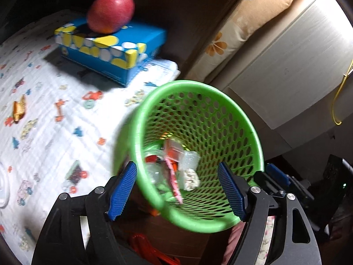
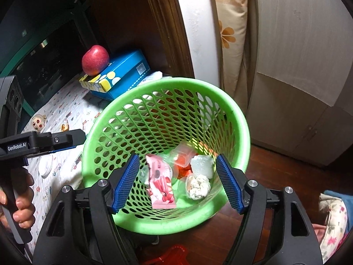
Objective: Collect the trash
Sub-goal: 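Open both grippers to drop the wipe pack and container into the basket, then grasp the white round lid with the left gripper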
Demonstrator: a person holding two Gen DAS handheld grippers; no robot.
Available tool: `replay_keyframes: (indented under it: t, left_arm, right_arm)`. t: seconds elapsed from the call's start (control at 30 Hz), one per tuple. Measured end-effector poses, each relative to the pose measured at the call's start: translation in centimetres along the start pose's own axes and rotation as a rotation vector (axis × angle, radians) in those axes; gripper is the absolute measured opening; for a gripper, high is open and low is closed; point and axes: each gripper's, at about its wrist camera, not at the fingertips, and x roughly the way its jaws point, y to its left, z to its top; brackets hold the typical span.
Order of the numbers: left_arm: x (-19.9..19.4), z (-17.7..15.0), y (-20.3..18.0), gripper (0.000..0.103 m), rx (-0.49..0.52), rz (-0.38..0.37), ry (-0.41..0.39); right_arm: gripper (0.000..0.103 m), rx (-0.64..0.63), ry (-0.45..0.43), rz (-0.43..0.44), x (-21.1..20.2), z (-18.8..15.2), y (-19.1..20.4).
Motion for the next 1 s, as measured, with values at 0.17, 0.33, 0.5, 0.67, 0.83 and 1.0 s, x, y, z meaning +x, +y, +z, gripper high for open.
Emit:
replay_keyframes:
  t: [0.17,0.33,0.5,0.67,0.83,1.0]
  left_arm:
    - [-2.3,-1.0,3.6,0.076,-0.029,0.096,-0.047]
    - [-4.8,-2.0,7.7,0.080,-0.055,0.207,-0.099]
    - [-6.8,-2.8,12.6,0.086,-0.111,0.298,-0.133]
    - [-8.4,-3.9,17.6,0.090,-0.164,0.379,-0.157]
    - [-9.0,-5.3,21.3,0.092,-0.161,0.416,-0.144]
    - [-8.1,-6.0,23.3,0.092,-0.149,0.433,-0.114]
  right_arm:
    - [0.075,-0.035,0.006,0.039,0.5,0.3,2.0]
    - [0.076,-0.078,0.021,0.073,1.4,0.6,4.7]
    - [0.076,-0.126,0.036,0.115,2.4,0.7,7.9]
    - [0.077,-0.184,0.052,0.160,3.1,0.7,11.4]
    - [0.077,-0.237,0.070,0.200,4.1,0.5,14.7]
    - [0.077,-0.272,0.088,0.223,5.0,0.3,17.3]
